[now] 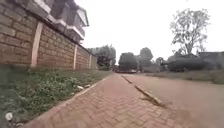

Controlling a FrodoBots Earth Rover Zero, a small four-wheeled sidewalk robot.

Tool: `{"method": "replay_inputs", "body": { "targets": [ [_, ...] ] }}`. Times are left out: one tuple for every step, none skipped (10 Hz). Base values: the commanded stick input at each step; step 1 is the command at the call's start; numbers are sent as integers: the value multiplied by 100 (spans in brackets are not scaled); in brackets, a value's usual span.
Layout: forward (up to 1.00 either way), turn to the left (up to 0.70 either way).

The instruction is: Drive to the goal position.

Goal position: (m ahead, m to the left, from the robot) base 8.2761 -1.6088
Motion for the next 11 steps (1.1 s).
{"method": "replay_inputs", "body": {
  "targets": [
    [70,0],
    [70,0],
    [70,0],
    [70,0],
    [70,0],
    [70,0],
    [70,0],
    [70,0],
    [70,0],
    [70,0],
    [70,0]
  ]
}}
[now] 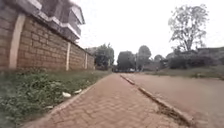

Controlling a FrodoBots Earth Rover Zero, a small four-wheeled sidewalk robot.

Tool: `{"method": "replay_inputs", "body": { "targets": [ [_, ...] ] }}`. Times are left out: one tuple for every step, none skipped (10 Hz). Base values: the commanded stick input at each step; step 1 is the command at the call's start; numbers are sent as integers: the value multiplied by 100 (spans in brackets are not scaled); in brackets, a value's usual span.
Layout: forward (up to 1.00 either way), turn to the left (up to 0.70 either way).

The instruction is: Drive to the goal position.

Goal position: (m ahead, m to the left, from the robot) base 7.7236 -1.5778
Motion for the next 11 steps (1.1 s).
{"method": "replay_inputs", "body": {
  "targets": [
    [70,0],
    [70,0],
    [70,0],
    [70,0],
    [70,0],
    [70,0],
    [70,0],
    [70,0],
    [70,0],
    [70,0],
    [70,0]
  ]
}}
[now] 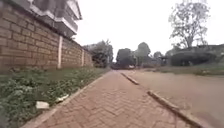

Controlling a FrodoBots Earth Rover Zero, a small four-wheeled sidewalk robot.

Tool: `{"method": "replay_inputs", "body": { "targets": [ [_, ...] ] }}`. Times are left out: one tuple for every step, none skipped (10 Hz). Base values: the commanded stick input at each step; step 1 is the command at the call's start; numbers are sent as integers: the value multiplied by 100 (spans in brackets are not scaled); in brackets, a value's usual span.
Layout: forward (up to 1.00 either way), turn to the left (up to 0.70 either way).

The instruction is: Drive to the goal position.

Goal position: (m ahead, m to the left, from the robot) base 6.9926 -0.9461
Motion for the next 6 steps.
{"method": "replay_inputs", "body": {
  "targets": [
    [70,0],
    [70,0],
    [70,0],
    [70,0],
    [70,0],
    [70,0]
  ]
}}
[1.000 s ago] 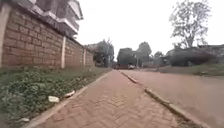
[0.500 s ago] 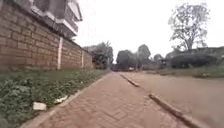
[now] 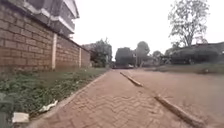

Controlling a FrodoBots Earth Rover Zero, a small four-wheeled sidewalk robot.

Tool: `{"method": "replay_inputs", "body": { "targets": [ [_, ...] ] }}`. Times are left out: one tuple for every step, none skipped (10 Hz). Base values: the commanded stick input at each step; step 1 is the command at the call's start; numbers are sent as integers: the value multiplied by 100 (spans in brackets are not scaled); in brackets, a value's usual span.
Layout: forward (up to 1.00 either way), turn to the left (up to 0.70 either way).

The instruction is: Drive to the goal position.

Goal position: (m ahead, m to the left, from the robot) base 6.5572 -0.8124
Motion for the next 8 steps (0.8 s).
{"method": "replay_inputs", "body": {
  "targets": [
    [70,0],
    [70,0],
    [70,0],
    [70,0],
    [70,0],
    [70,0],
    [70,0],
    [70,0]
  ]
}}
